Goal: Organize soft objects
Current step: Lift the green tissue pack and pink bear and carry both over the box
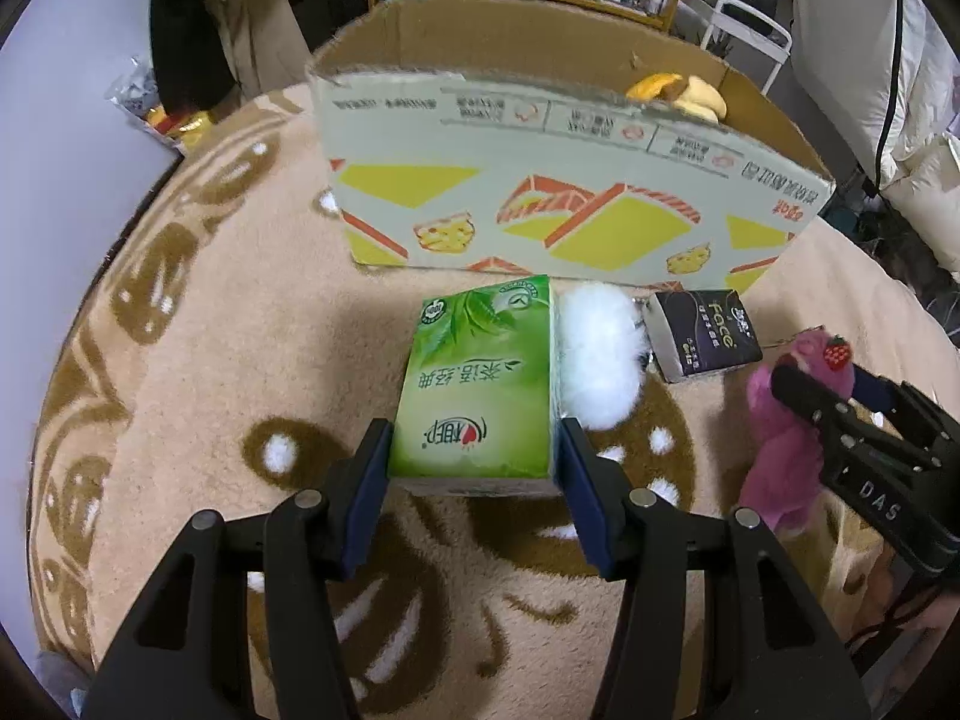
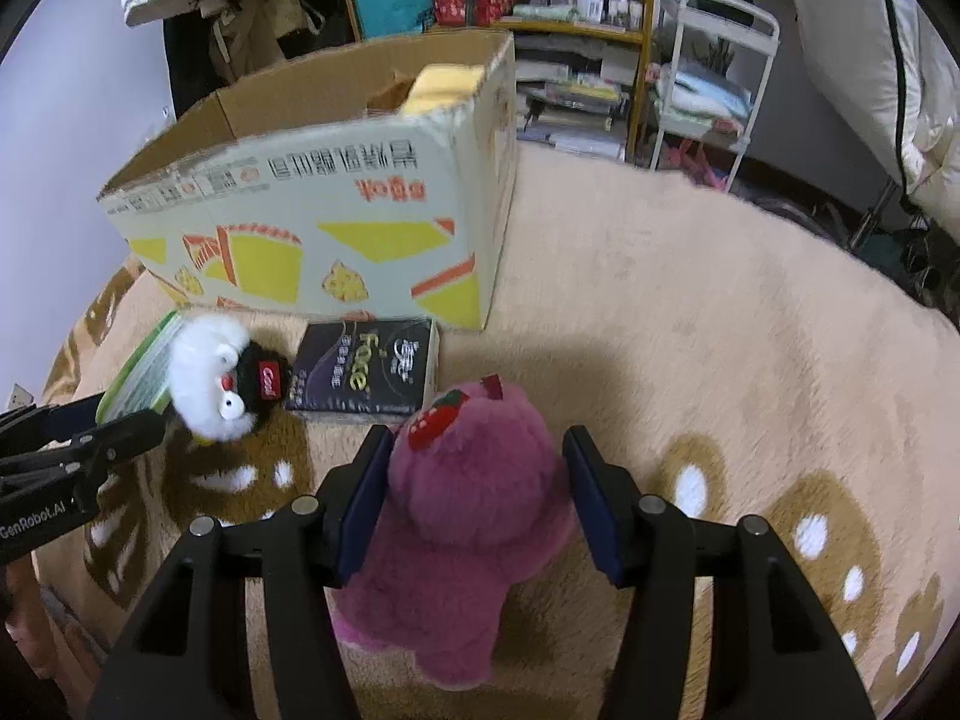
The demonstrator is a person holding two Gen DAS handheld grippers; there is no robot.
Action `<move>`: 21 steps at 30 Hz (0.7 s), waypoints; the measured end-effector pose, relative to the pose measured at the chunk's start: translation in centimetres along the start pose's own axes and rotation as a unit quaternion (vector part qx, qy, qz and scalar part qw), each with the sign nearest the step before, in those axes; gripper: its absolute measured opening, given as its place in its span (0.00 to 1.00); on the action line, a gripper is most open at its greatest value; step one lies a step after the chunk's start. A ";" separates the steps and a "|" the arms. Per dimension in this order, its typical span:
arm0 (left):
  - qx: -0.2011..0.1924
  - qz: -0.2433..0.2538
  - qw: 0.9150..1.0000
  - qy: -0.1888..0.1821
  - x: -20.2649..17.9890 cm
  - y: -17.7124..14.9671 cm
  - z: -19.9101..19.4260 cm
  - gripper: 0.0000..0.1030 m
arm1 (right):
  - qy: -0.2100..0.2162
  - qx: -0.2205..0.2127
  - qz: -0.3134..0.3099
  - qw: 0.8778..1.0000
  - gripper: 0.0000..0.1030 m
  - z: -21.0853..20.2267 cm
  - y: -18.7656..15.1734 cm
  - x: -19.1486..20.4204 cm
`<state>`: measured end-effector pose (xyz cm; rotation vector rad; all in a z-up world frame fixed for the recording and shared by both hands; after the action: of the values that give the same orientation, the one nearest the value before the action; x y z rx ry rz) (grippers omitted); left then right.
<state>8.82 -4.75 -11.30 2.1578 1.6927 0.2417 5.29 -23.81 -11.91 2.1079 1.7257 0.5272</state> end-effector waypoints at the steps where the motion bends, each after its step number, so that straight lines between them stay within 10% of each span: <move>1: -0.004 -0.001 1.000 0.002 0.0 -0.1 -0.5 0.52 | 0.006 -0.012 0.001 1.000 0.59 -0.4 0.1 0.0; 21: -0.199 0.026 0.977 0.065 -1.0 -1.3 -10.2 0.52 | 0.018 -0.184 0.001 0.983 0.59 -8.3 2.6 0.2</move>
<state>3.74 -3.50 -2.46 1.9186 1.4999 0.6874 3.37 -23.73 -3.44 1.8482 1.5063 0.8188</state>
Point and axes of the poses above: each gripper's, at about its wrist camera, not at the fingertips, and z roughly the way its jaws point, x to its left, y to its top, the point moved 1 cm from there along z, roughly the way its jaws point, and after that the axes turned 3 degrees about -y, right-handed, at the moved point
